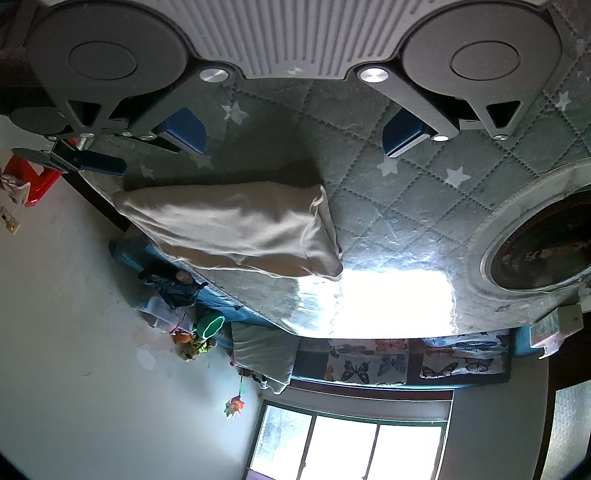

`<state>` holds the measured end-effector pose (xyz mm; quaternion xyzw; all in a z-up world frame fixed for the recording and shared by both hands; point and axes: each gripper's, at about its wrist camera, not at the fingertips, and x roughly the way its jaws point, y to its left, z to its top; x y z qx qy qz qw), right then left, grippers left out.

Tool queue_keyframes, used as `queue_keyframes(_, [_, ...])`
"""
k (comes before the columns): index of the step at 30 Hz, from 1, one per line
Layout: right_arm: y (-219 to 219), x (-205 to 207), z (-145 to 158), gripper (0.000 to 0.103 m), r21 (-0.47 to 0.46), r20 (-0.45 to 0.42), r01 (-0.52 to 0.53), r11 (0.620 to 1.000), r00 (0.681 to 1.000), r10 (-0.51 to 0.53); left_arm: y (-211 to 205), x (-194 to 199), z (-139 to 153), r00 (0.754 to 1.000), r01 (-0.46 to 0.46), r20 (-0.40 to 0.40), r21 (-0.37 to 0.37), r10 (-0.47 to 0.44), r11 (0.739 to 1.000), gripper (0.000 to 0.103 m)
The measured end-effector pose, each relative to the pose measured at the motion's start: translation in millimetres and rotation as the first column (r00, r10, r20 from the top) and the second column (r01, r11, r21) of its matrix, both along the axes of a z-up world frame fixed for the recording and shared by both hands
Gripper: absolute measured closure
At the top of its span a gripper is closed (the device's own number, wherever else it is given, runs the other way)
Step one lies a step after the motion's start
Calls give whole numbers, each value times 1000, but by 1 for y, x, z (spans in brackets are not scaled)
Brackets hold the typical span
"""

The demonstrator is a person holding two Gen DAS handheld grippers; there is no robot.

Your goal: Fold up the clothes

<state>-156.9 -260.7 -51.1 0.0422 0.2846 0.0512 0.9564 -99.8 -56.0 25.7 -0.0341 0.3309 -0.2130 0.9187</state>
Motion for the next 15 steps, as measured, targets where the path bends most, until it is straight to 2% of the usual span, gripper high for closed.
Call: queue_keyframes(15, [4, -15, -4, 0, 2, -5, 2, 1000, 1000, -2, 3, -21, 5, 999, -20, 42, 15, 20, 1000, 0])
